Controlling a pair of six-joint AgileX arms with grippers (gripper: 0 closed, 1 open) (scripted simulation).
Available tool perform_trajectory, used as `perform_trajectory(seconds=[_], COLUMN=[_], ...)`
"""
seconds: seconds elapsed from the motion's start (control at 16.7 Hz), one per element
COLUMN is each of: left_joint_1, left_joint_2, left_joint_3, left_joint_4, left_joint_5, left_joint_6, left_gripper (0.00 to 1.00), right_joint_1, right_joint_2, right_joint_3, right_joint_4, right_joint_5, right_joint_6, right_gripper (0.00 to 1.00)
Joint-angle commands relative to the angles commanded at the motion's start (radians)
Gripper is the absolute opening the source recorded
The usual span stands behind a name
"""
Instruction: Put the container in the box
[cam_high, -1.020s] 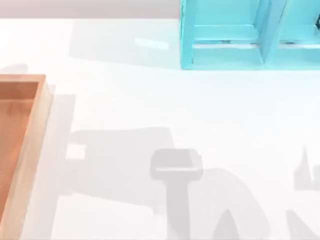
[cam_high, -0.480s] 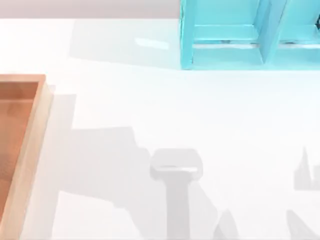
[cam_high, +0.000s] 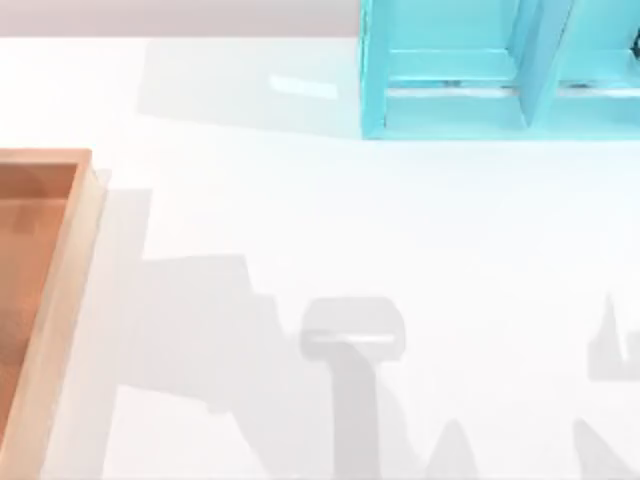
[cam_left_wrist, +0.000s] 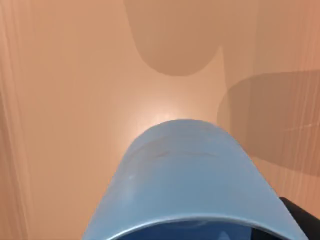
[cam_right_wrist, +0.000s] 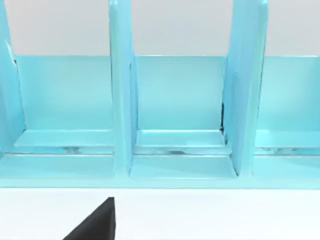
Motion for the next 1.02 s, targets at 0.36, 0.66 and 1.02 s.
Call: perform_trajectory(seconds=[0.36, 0.66, 1.02], left_joint_1=[0.0, 0.0, 0.0], left_joint_2=[0.0, 0.0, 0.0], left_joint_3=[0.0, 0.0, 0.0], left_joint_4=[0.0, 0.0, 0.0], left_joint_5=[0.0, 0.0, 0.0], left_joint_6=[0.0, 0.0, 0.0], left_gripper=[0.6, 0.98, 1.0], right_joint_1=[0.0, 0.0, 0.0], right_joint_2=[0.0, 0.0, 0.0], right_joint_3=[0.0, 0.0, 0.0], right_joint_4=[0.0, 0.0, 0.0], right_joint_5=[0.0, 0.0, 0.0], right_joint_6=[0.0, 0.0, 0.0], right_gripper=[1.0, 1.0, 1.0])
